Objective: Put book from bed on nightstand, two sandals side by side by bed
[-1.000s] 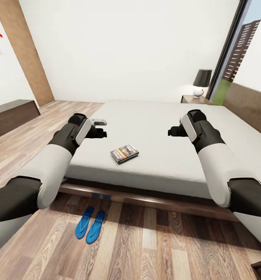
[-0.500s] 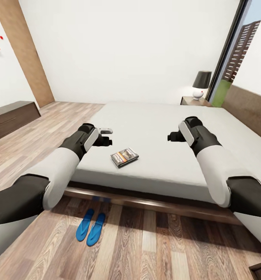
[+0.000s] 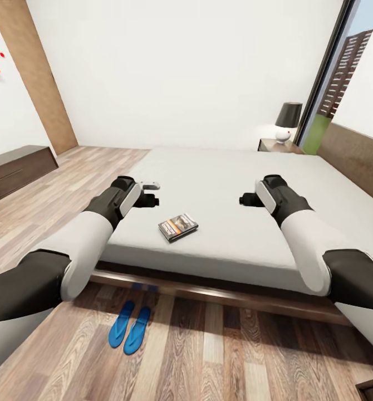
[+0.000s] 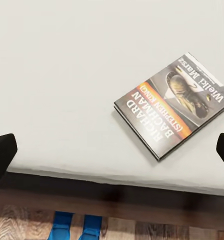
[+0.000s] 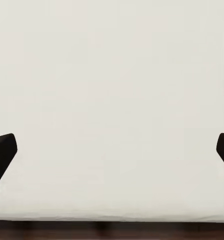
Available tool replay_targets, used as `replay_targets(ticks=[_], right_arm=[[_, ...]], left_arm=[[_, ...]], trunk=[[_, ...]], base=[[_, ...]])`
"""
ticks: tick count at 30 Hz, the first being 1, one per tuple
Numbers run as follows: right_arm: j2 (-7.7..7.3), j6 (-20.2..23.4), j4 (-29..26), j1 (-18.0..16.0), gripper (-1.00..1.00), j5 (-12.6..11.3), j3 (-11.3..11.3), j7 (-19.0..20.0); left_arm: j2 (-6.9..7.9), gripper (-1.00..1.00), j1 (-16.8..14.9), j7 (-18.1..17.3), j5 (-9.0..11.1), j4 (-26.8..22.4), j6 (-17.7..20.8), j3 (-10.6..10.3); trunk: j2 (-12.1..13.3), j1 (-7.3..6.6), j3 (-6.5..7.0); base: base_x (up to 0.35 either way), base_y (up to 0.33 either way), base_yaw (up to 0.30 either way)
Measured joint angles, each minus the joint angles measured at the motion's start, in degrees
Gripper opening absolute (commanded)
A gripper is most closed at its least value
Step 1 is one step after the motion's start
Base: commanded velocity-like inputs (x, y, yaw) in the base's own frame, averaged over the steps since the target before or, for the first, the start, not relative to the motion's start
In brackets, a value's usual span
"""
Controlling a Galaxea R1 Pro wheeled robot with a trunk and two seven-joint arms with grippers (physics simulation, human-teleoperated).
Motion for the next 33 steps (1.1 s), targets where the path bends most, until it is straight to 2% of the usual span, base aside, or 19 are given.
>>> replay_targets(ticks=[1, 5, 11, 21, 25, 30, 33], right_arm=[[-0.02, 1.48, -2.59, 0.0, 1.0, -0.03, -0.01, 0.02], [-0.04, 3.6, -6.14, 0.04, 1.0, -0.21, -0.06, 0.11], [0.03, 3.73, -6.27, 0.09, 1.0, -0.3, -0.04, 0.14], [0.05, 3.85, -6.29, 0.09, 1.0, -0.21, -0.09, 0.14], [0.05, 3.85, -6.28, 0.09, 1.0, -0.21, -0.09, 0.14], [0.09, 3.87, -6.28, 0.1, 1.0, -0.23, -0.09, 0.14], [0.09, 3.87, -6.28, 0.1, 1.0, -0.24, -0.09, 0.11]], left_arm=[[-0.06, 1.0, -0.02, -0.01, 0.04, -0.03, 0.0, 0.04], [-0.49, 1.0, -0.03, 0.06, 0.15, 0.07, -0.59, 0.08], [-0.52, 1.0, 0.02, 0.06, 0.16, 0.08, -0.85, 0.09], [-0.25, 1.0, 0.05, 0.06, 0.27, 0.25, -0.88, 0.11], [0.04, 1.0, 0.05, 0.07, 0.29, 1.77, -1.43, 0.18], [-0.05, 1.0, 0.06, 0.12, 0.29, 5.25, -5.05, 0.14], [-0.11, 1.0, 0.13, 0.13, 0.3, 8.07, -8.78, 0.1]], trunk=[[0.0, 0.0, 0.0], [0.0, -0.01, 0.01], [0.01, 0.0, 0.1], [0.01, 0.0, 0.11], [0.01, 0.0, 0.11], [0.01, 0.0, 0.1], [0.01, 0.02, 0.1]], base=[[0.269, -0.07, 0.0], [0.302, -0.124, -0.106], [0.319, -0.155, -0.146], [0.319, -0.137, -0.004], [0.319, -0.121, 0.0], [0.273, -0.094, 0.0], [0.102, -0.034, 0.0]])
